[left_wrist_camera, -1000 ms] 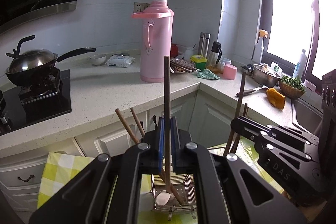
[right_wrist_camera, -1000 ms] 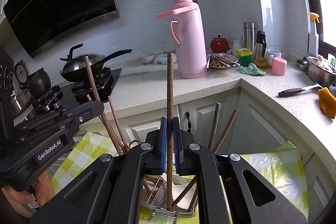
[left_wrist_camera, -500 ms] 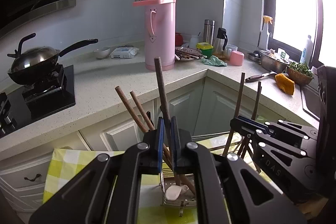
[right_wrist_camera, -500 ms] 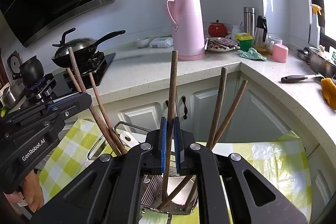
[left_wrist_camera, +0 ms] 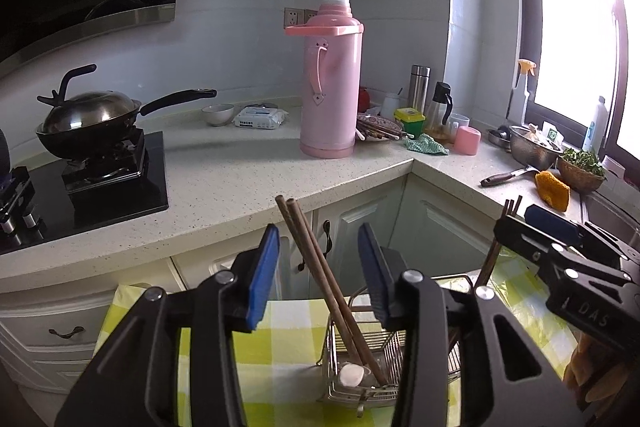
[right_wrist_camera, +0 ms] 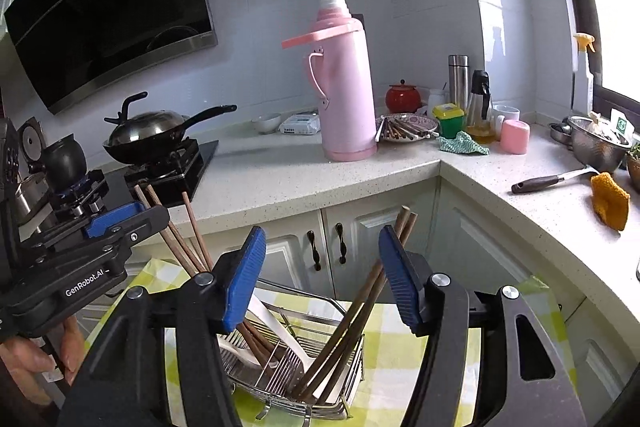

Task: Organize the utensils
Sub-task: 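Open both tools to release the chopsticks inside the rack, then withdraw both open tools and lower them over the last two chopsticks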

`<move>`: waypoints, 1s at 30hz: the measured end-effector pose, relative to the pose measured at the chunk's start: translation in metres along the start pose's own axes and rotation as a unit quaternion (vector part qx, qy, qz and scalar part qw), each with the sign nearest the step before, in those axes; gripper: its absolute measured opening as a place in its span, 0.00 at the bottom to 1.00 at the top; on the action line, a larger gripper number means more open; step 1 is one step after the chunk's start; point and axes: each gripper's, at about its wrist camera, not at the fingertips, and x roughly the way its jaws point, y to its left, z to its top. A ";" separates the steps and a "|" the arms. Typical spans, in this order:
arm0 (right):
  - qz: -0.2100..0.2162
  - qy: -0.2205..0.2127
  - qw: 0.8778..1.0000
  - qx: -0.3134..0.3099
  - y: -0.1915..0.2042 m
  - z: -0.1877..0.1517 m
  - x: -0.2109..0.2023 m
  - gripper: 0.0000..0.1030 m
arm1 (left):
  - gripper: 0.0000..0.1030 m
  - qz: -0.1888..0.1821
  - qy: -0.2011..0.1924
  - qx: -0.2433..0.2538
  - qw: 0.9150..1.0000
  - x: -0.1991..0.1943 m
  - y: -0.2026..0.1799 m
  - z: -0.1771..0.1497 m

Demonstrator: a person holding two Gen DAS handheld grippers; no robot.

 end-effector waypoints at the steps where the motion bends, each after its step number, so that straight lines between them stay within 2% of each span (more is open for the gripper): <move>1: 0.001 -0.003 1.000 0.000 -0.001 0.001 -0.004 0.55 | 0.44 0.001 -0.003 -0.003 1.000 -0.003 0.001 0.001; 6: 0.001 -0.011 1.000 0.002 -0.004 0.000 -0.023 0.55 | 0.56 0.008 -0.015 -0.006 1.000 -0.019 0.005 -0.002; 15: 0.001 -0.010 1.000 0.017 -0.013 -0.022 -0.060 0.55 | 0.92 0.030 -0.055 -0.012 0.998 -0.072 0.015 -0.021; 16: 0.002 -0.009 1.000 0.019 -0.014 -0.027 -0.066 0.58 | 0.95 0.035 -0.060 -0.012 0.998 -0.078 0.017 -0.024; 17: 0.002 -0.009 1.000 0.023 -0.014 -0.032 -0.070 0.62 | 0.95 0.039 -0.064 -0.011 0.997 -0.084 0.018 -0.029; 22: 0.003 -0.006 1.000 0.023 -0.014 -0.060 -0.094 0.64 | 0.95 0.046 -0.062 -0.001 0.997 -0.109 0.023 -0.054; 30: -0.019 -0.012 1.000 0.013 -0.007 -0.096 -0.130 0.76 | 0.95 0.056 -0.062 -0.008 0.996 -0.136 0.029 -0.102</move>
